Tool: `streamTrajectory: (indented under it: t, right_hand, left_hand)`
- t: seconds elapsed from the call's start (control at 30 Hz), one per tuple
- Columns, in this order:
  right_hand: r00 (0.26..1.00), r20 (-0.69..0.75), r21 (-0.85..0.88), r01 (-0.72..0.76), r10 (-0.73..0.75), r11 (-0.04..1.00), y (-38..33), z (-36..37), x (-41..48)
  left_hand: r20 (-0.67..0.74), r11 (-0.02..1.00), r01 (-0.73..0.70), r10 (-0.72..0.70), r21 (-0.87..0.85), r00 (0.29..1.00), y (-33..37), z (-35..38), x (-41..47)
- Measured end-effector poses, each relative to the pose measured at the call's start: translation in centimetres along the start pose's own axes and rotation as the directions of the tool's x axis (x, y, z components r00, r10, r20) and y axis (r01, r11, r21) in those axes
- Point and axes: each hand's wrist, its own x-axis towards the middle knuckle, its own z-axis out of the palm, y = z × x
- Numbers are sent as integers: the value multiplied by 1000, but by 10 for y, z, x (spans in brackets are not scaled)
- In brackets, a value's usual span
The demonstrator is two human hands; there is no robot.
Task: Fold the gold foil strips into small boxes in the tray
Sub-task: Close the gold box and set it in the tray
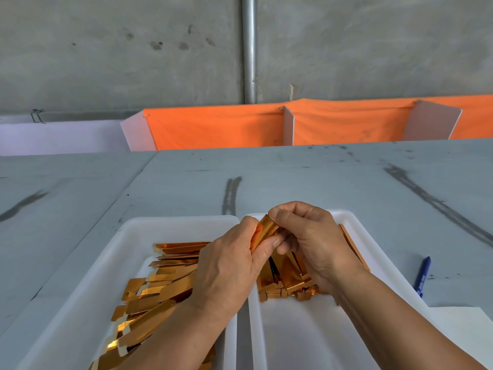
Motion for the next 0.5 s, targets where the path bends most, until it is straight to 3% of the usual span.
streamTrajectory:
  t: [0.2, 0.5]
  right_hand:
    - [1000, -11, -5, 13, -13, 1000, 1, -1, 1]
    - [994, 87, -36, 62, -59, 997, -5, -3, -3]
  left_hand:
    - [-1, 1000, 8, -8, -29, 1000, 1, 0, 0]
    - [-4, 999, 8, -9, -50, 1000, -1, -2, 1]
